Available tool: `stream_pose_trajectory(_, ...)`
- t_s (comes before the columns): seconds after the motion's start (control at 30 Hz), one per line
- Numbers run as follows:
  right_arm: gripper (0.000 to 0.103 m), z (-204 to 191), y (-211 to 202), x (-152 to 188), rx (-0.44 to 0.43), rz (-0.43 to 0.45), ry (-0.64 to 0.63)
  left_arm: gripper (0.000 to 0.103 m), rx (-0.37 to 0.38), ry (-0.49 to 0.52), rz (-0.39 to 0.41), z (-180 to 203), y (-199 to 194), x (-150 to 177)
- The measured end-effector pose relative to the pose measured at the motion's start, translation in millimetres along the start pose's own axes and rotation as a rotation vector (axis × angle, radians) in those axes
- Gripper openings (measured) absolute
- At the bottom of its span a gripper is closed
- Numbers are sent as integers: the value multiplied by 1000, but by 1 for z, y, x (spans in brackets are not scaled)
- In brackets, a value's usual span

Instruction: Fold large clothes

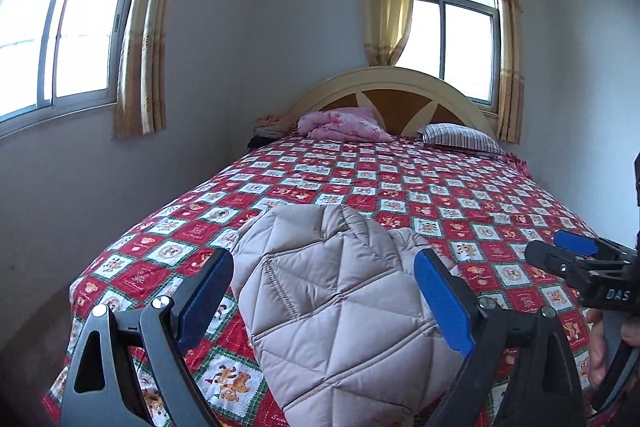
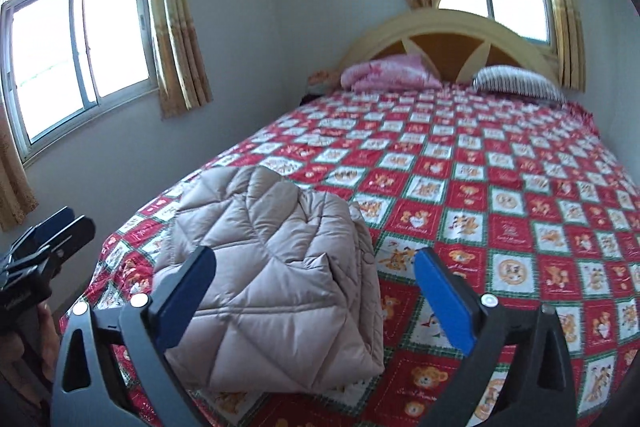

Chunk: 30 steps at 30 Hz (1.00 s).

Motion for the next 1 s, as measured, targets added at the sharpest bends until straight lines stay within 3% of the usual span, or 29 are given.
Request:
stream_pose_trajectory(0.4, 103, -9, -37, -6, 0, 74, -11, 92, -2, 20, 9, 7, -4, 1)
stream_pose_trajectory(1.0, 103, -7, -44, -4, 1, 95, -4, 92, -8, 26, 7, 9, -3, 2)
Point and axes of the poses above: each gripper's, at about its wrist camera, not at the fingertips, and y roughly the way its jaws point, z to its right, x to its underside, the point moved 10 cm from there along y, roughly the way its jaws point, and after that the axes turned 1 degree about x, right-handed, at the moved point
